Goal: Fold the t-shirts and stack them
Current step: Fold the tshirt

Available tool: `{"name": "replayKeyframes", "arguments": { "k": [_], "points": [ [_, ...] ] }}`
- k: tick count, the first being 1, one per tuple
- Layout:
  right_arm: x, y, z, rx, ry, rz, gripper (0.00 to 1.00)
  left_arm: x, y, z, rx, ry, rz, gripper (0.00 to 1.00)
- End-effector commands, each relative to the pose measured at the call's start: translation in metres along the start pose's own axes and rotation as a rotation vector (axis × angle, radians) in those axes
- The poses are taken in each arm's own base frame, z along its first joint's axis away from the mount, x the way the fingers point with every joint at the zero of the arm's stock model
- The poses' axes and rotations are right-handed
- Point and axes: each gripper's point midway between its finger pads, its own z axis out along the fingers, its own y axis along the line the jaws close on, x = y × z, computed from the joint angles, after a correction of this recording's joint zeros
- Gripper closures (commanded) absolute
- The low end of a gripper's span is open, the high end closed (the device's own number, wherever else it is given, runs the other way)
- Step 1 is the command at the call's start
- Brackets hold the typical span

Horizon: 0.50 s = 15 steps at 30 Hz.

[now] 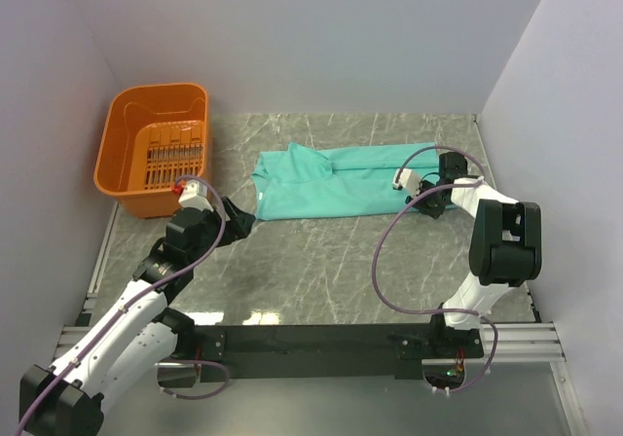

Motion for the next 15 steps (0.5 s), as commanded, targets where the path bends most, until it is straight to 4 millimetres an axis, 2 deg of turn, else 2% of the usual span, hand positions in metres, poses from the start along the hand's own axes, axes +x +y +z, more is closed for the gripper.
{"name": "replayKeyframes", "arguments": {
  "k": [1, 3, 6, 10, 13, 15],
  "points": [
    [-0.009, -0.014, -0.002, 0.034, -0.014, -0.027, 0.69, 0.001, -0.004, 0.0, 0.027, -0.001, -0.019, 0.16],
    [-0.008, -0.01, -0.003, 0.025, -0.01, -0.033, 0.76, 0.004, -0.003, 0.001, 0.027, 0.004, -0.024, 0.16],
    [-0.003, -0.002, -0.004, 0.014, 0.002, -0.043, 0.92, 0.007, -0.002, 0.002, 0.031, 0.009, -0.028, 0.16],
    [0.003, 0.014, -0.012, -0.005, 0.021, -0.06, 0.98, 0.013, -0.001, 0.005, 0.041, 0.023, -0.037, 0.16],
    [0.01, 0.033, -0.022, -0.04, 0.048, -0.061, 0.99, 0.016, -0.002, 0.009, 0.048, 0.027, -0.051, 0.16],
    [0.018, 0.054, -0.028, -0.09, 0.073, -0.067, 1.0, 0.022, -0.004, 0.011, 0.065, 0.05, -0.06, 0.16]
  ]
}}
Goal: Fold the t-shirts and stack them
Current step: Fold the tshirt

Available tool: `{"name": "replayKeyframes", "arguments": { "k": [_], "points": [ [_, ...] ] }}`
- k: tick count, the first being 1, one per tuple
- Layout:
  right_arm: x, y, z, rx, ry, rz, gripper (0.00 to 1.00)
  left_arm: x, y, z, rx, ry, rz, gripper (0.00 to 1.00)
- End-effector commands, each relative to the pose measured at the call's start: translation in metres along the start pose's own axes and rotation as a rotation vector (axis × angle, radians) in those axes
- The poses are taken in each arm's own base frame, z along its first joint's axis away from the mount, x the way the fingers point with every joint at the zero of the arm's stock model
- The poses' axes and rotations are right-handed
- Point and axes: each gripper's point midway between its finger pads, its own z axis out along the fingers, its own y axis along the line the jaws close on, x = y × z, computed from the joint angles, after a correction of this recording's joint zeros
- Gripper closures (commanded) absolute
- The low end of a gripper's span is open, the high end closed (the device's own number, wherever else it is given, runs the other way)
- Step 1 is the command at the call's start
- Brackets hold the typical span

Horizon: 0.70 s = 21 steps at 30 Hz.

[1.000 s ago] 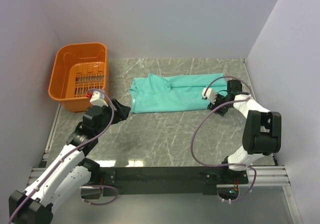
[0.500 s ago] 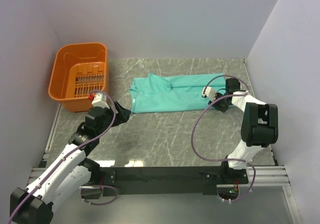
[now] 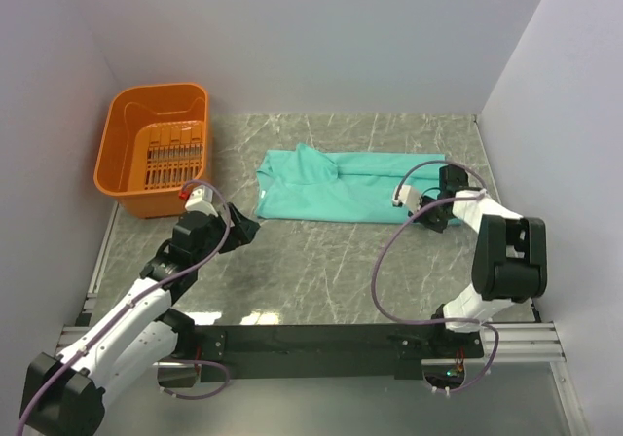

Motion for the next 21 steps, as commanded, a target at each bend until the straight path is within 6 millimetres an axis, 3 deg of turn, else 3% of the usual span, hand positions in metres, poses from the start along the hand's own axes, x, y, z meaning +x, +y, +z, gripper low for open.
{"name": "replayKeyframes", "arguments": {
  "k": [1, 6, 8, 9, 10, 11, 12, 15, 16, 17, 18, 19, 21],
  "points": [
    [0.004, 0.026, -0.025, -0.038, 0.031, -0.054, 1.0, -0.006, -0.016, 0.005, 0.075, -0.018, -0.029, 0.16],
    [0.015, 0.082, -0.042, -0.134, 0.042, -0.097, 1.0, -0.002, -0.025, 0.016, 0.111, 0.007, -0.086, 0.16],
    [0.015, 0.095, -0.049, -0.132, 0.033, -0.095, 1.0, -0.002, -0.029, 0.021, 0.131, 0.002, -0.129, 0.17],
    [0.012, 0.095, -0.051, -0.116, 0.023, -0.075, 0.86, 0.003, -0.03, 0.026, 0.133, 0.025, -0.188, 0.17],
    [0.007, 0.091, -0.057, -0.08, 0.005, -0.055, 0.78, 0.009, -0.029, 0.029, 0.135, 0.036, -0.22, 0.21],
    [0.001, 0.083, -0.063, -0.043, -0.009, 0.011, 0.65, 0.004, -0.036, 0.032, 0.166, 0.02, -0.252, 0.22],
    [-0.006, 0.074, -0.068, -0.004, -0.038, 0.049, 0.5, 0.012, -0.036, 0.039, 0.156, 0.049, -0.314, 0.23],
    [-0.035, 0.038, -0.097, 0.118, -0.154, 0.212, 0.43, 0.02, -0.043, 0.055, 0.128, 0.069, -0.376, 0.28],
    [-0.044, 0.029, -0.103, 0.14, -0.192, 0.266, 0.43, 0.009, -0.05, 0.063, 0.114, 0.033, -0.381, 0.28],
    [-0.055, 0.017, -0.114, 0.165, -0.242, 0.34, 0.43, 0.021, -0.049, 0.073, 0.074, 0.064, -0.384, 0.29],
    [-0.06, 0.009, -0.12, 0.174, -0.279, 0.375, 0.43, 0.022, -0.046, 0.08, 0.032, 0.063, -0.384, 0.3],
    [-0.071, 0.008, -0.122, 0.149, -0.344, 0.435, 0.43, 0.011, -0.052, 0.089, 0.013, 0.029, -0.39, 0.31],
    [-0.081, -0.003, -0.127, 0.165, -0.401, 0.466, 0.43, 0.022, -0.04, 0.108, -0.078, 0.05, -0.42, 0.33]
  ]
}}
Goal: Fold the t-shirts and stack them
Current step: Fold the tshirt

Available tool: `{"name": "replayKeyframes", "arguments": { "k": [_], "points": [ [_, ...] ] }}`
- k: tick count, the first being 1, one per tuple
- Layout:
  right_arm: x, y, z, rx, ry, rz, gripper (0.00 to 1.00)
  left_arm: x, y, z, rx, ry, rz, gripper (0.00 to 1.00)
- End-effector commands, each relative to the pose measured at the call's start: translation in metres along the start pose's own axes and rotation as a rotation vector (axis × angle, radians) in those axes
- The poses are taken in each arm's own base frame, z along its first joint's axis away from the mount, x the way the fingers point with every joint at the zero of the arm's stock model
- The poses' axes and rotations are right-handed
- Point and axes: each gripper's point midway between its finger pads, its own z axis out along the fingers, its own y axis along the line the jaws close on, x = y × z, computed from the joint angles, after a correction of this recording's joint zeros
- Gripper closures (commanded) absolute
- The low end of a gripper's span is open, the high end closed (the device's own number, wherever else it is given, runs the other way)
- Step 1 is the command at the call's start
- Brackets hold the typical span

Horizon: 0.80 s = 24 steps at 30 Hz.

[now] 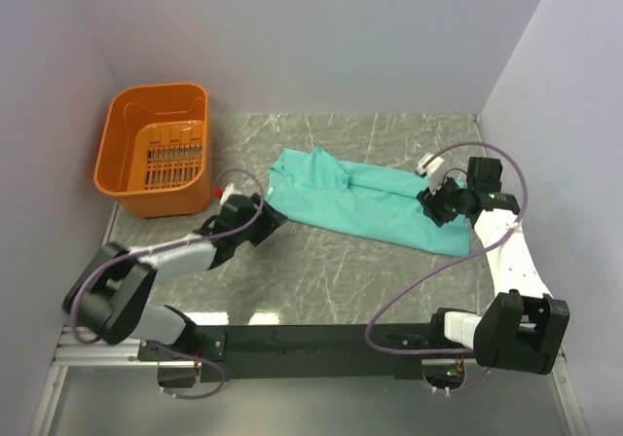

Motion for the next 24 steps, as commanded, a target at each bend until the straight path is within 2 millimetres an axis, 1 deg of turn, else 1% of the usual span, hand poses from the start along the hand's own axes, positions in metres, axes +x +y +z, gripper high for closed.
{"name": "replayKeyframes", "arguments": {
  "k": [1, 2, 3, 4, 6, 7, 8, 9, 10, 11, 12, 13, 14, 15, 16, 17, 18, 19, 20, 21, 22, 23, 24],
  "points": [
    [-0.041, -0.008, -0.004, -0.005, -0.173, 0.18, 0.43, -0.033, -0.034, 0.026, -0.022, -0.118, -0.105, 0.35],
    [-0.043, -0.006, -0.002, -0.013, -0.188, 0.212, 0.43, -0.036, -0.024, 0.033, -0.079, -0.138, -0.13, 0.37],
    [-0.045, -0.008, -0.001, -0.01, -0.2, 0.217, 0.43, -0.031, -0.01, 0.043, -0.146, -0.128, -0.139, 0.37],
    [-0.046, -0.007, -0.001, -0.014, -0.206, 0.221, 0.43, -0.034, -0.01, 0.047, -0.179, -0.135, -0.138, 0.37],
    [-0.045, -0.006, 0.0, -0.013, -0.215, 0.232, 0.43, -0.032, 0.006, 0.056, -0.252, -0.147, -0.17, 0.38],
    [-0.045, -0.005, -0.001, -0.009, -0.223, 0.233, 0.43, -0.034, 0.007, 0.059, -0.266, -0.152, -0.176, 0.39],
    [-0.042, -0.005, -0.001, -0.01, -0.226, 0.241, 0.43, -0.031, 0.019, 0.063, -0.317, -0.156, -0.191, 0.4],
    [-0.043, -0.006, -0.002, -0.002, -0.232, 0.239, 0.43, -0.03, 0.023, 0.066, -0.335, -0.154, -0.198, 0.41],
    [-0.042, -0.006, -0.003, -0.003, -0.233, 0.243, 0.43, -0.034, 0.015, 0.07, -0.324, -0.157, -0.197, 0.42],
    [-0.04, -0.008, -0.004, 0.004, -0.234, 0.253, 0.43, -0.027, 0.032, 0.071, -0.396, -0.137, -0.196, 0.42],
    [-0.041, -0.009, -0.006, 0.003, -0.244, 0.255, 0.43, -0.026, 0.035, 0.074, -0.413, -0.139, -0.196, 0.44],
    [-0.041, -0.009, -0.007, 0.002, -0.247, 0.256, 0.43, -0.03, 0.032, 0.077, -0.415, -0.144, -0.196, 0.45],
    [-0.039, -0.012, -0.009, 0.006, -0.248, 0.265, 0.43, -0.028, 0.04, 0.078, -0.446, -0.141, -0.193, 0.46],
    [-0.04, -0.012, -0.01, 0.001, -0.255, 0.268, 0.43, -0.032, 0.039, 0.08, -0.447, -0.148, -0.193, 0.58],
    [-0.04, -0.013, -0.011, 0.003, -0.258, 0.269, 0.43, -0.033, 0.042, 0.082, -0.453, -0.148, -0.194, 0.64],
    [-0.039, -0.014, -0.012, 0.002, -0.26, 0.274, 0.43, -0.038, 0.052, 0.085, -0.473, -0.147, -0.193, 0.7],
    [-0.038, -0.016, -0.013, 0.0, -0.268, 0.284, 0.43, -0.042, 0.051, 0.088, -0.47, -0.141, -0.198, 0.81],
    [-0.038, -0.017, -0.014, -0.002, -0.272, 0.288, 0.43, -0.047, 0.053, 0.09, -0.476, -0.139, -0.197, 0.85],
    [-0.036, -0.017, -0.015, -0.005, -0.273, 0.293, 0.43, -0.054, 0.061, 0.092, -0.49, -0.133, -0.179, 0.87],
    [-0.034, -0.019, -0.015, -0.002, -0.272, 0.3, 0.43, -0.064, 0.054, 0.096, -0.475, -0.138, -0.165, 0.9],
    [-0.033, -0.019, -0.015, -0.002, -0.274, 0.301, 0.43, -0.07, 0.053, 0.098, -0.475, -0.136, -0.146, 0.9],
    [-0.032, -0.021, -0.015, 0.002, -0.274, 0.301, 0.43, -0.077, 0.057, 0.1, -0.491, -0.133, -0.098, 0.9],
    [-0.031, -0.022, -0.015, 0.002, -0.272, 0.303, 0.43, -0.092, 0.041, 0.105, -0.466, -0.148, -0.074, 0.89]
  ]
}}
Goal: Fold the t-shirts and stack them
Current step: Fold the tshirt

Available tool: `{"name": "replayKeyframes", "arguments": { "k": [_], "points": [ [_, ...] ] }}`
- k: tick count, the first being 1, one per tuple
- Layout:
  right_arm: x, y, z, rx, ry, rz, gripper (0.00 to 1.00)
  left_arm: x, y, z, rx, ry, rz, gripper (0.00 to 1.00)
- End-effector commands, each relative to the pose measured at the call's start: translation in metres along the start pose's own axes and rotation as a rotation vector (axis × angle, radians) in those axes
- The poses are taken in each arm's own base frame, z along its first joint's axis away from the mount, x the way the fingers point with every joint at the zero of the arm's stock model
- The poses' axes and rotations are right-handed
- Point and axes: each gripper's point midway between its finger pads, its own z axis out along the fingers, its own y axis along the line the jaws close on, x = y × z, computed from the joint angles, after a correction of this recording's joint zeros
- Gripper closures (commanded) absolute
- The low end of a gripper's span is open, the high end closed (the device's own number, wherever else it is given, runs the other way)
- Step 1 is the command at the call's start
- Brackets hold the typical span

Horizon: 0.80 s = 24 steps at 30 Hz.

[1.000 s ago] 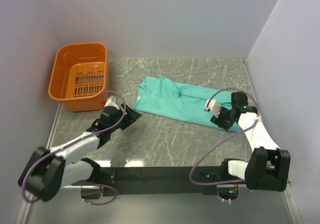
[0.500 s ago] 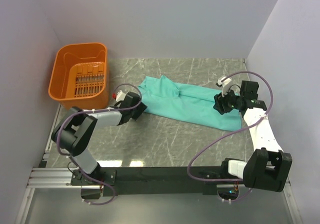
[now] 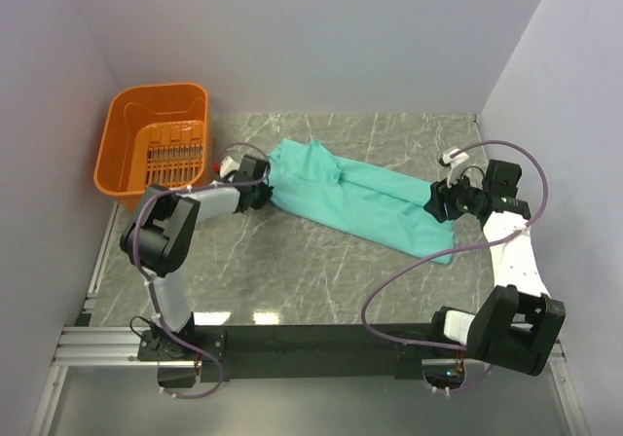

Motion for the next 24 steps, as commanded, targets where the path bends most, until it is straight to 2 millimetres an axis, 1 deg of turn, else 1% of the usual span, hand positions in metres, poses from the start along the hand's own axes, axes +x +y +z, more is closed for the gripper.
{"name": "replayKeyframes", "arguments": {
  "k": [1, 2, 3, 4, 5, 6, 7, 8, 9, 10, 11, 12, 13, 14, 15, 16, 17, 18, 19, 20, 21, 22, 23, 24],
  "points": [
    [-0.012, -0.004, -0.004, -0.005, -0.048, -0.018, 0.43, -0.023, 0.013, 0.012, -0.113, -0.011, 0.155, 0.89],
    [-0.012, -0.005, -0.004, -0.002, -0.048, -0.017, 0.43, -0.03, 0.014, 0.018, -0.125, -0.009, 0.207, 0.89],
    [-0.011, -0.006, -0.003, -0.005, -0.045, -0.013, 0.43, -0.042, -0.011, 0.019, -0.084, -0.026, 0.225, 0.88],
    [-0.011, -0.007, -0.002, -0.006, -0.044, -0.008, 0.43, -0.047, -0.016, 0.022, -0.086, -0.018, 0.258, 0.87],
    [-0.013, -0.008, -0.001, -0.007, -0.051, -0.007, 0.43, -0.051, -0.012, 0.033, -0.111, -0.001, 0.309, 0.87],
    [-0.012, -0.008, 0.0, -0.011, -0.05, 0.0, 0.43, -0.068, -0.042, 0.032, -0.064, -0.023, 0.315, 0.86],
    [-0.013, -0.008, 0.001, -0.012, -0.052, 0.01, 0.43, -0.075, -0.049, 0.037, -0.064, -0.022, 0.334, 0.85],
    [-0.015, -0.009, 0.001, -0.012, -0.054, 0.013, 0.43, -0.075, -0.037, 0.05, -0.112, 0.012, 0.372, 0.85],
    [-0.014, -0.011, 0.004, -0.013, -0.048, 0.033, 0.43, -0.093, -0.058, 0.049, -0.087, -0.009, 0.389, 0.82],
    [-0.014, -0.013, 0.005, -0.011, -0.045, 0.041, 0.43, -0.098, -0.072, 0.053, -0.062, -0.021, 0.384, 0.8],
    [-0.014, -0.013, 0.007, -0.014, -0.038, 0.048, 0.44, -0.099, -0.067, 0.063, -0.078, 0.002, 0.409, 0.77],
    [-0.01, -0.015, 0.013, -0.019, -0.018, 0.076, 0.44, -0.107, -0.092, 0.059, -0.012, -0.002, 0.415, 0.73],
    [-0.012, -0.018, 0.015, -0.017, -0.016, 0.08, 0.44, -0.109, -0.095, 0.064, -0.004, 0.0, 0.43, 0.68],
    [-0.006, -0.019, 0.021, -0.031, 0.009, 0.101, 0.44, -0.115, -0.106, 0.061, 0.031, -0.011, 0.437, 0.64],
    [-0.008, -0.022, 0.023, -0.03, 0.016, 0.107, 0.44, -0.119, -0.122, 0.056, 0.074, -0.018, 0.444, 0.57],
    [-0.007, -0.024, 0.025, -0.032, 0.025, 0.12, 0.44, -0.122, -0.129, 0.053, 0.101, -0.021, 0.462, 0.54],
    [-0.005, -0.025, 0.028, -0.038, 0.036, 0.132, 0.44, -0.125, -0.14, 0.045, 0.14, -0.025, 0.474, 0.53],
    [-0.002, -0.029, 0.032, -0.043, 0.05, 0.144, 0.44, -0.127, -0.153, 0.037, 0.184, -0.03, 0.482, 0.48],
    [0.0, -0.03, 0.035, -0.05, 0.059, 0.153, 0.43, -0.128, -0.16, 0.03, 0.216, -0.028, 0.496, 0.47],
    [0.005, -0.032, 0.041, -0.059, 0.075, 0.171, 0.43, -0.135, -0.173, 0.014, 0.258, -0.054, 0.518, 0.46],
    [0.007, -0.034, 0.043, -0.061, 0.083, 0.184, 0.43, -0.133, -0.175, 0.009, 0.287, -0.056, 0.533, 0.43],
    [0.001, -0.038, 0.046, -0.062, 0.078, 0.183, 0.43, -0.129, -0.182, -0.001, 0.339, -0.041, 0.545, 0.42],
    [0.002, -0.039, 0.048, -0.077, 0.089, 0.201, 0.42, -0.135, -0.192, -0.026, 0.389, -0.066, 0.556, 0.4],
    [0.012, -0.041, 0.058, -0.104, 0.123, 0.237, 0.42, -0.125, -0.181, -0.027, 0.391, -0.04, 0.567, 0.39]
  ]
}}
